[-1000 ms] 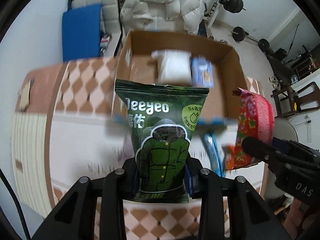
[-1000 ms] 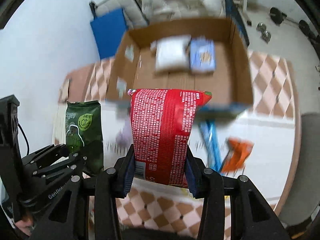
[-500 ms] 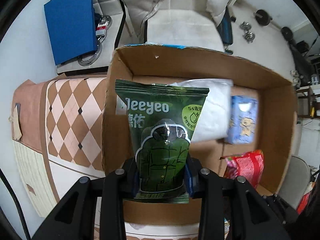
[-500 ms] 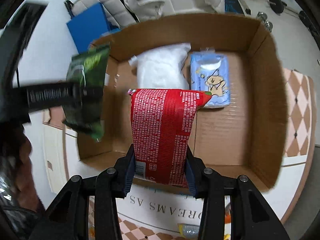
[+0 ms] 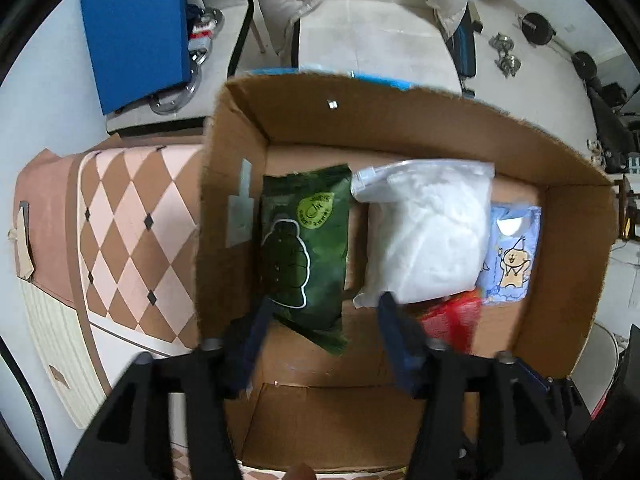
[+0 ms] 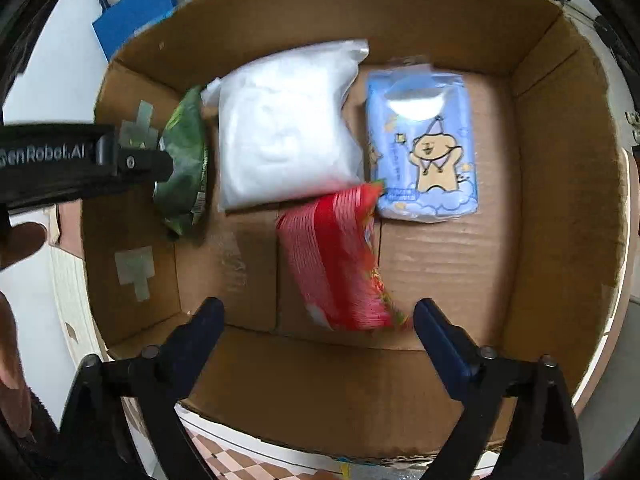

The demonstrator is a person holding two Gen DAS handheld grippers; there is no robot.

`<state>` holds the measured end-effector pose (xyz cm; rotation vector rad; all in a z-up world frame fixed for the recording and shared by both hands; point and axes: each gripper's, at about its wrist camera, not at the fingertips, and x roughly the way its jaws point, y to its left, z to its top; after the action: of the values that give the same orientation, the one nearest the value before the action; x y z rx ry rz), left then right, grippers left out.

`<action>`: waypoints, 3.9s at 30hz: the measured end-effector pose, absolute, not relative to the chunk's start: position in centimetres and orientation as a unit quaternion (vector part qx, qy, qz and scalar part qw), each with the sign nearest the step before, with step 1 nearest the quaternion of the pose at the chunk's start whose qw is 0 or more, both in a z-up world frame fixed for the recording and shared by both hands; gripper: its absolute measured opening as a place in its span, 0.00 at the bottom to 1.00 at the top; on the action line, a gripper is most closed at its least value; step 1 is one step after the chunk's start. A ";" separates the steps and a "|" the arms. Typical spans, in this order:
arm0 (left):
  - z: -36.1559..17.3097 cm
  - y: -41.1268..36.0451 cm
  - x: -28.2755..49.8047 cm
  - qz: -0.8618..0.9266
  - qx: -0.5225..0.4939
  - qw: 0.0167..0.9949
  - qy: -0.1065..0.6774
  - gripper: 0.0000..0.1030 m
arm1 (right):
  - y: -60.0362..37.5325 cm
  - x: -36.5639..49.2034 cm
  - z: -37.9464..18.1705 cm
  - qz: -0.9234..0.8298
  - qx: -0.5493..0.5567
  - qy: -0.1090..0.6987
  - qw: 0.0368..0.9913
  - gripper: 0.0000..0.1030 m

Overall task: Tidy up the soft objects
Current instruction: 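Lower both bags into the box and open both tools, then move both tools back toward the items on the table, then grasp the lavender cloth roll with the left tool while the right tool grasps the yellow sponge, then place the cloth roll and sponge into the box and open both tools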

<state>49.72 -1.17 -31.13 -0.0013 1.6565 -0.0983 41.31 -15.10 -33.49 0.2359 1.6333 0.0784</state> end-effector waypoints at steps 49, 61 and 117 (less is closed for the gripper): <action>-33.7 4.0 20.0 0.019 0.070 0.715 0.695 0.99 | -13.8 13.9 -40.2 0.089 -0.170 0.784 0.590 0.67; -38.7 2.1 29.4 -0.027 0.086 0.698 0.710 0.99 | -22.4 15.7 -39.3 -0.025 0.255 0.774 0.579 0.75; -33.2 -0.7 44.0 -0.089 -0.014 0.612 0.786 0.40 | -11.9 40.2 -31.8 0.099 0.195 0.707 0.673 0.50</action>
<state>44.02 -0.75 -33.20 -0.0326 1.8130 -0.2056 40.19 -11.87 -31.83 0.4390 1.5912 0.2222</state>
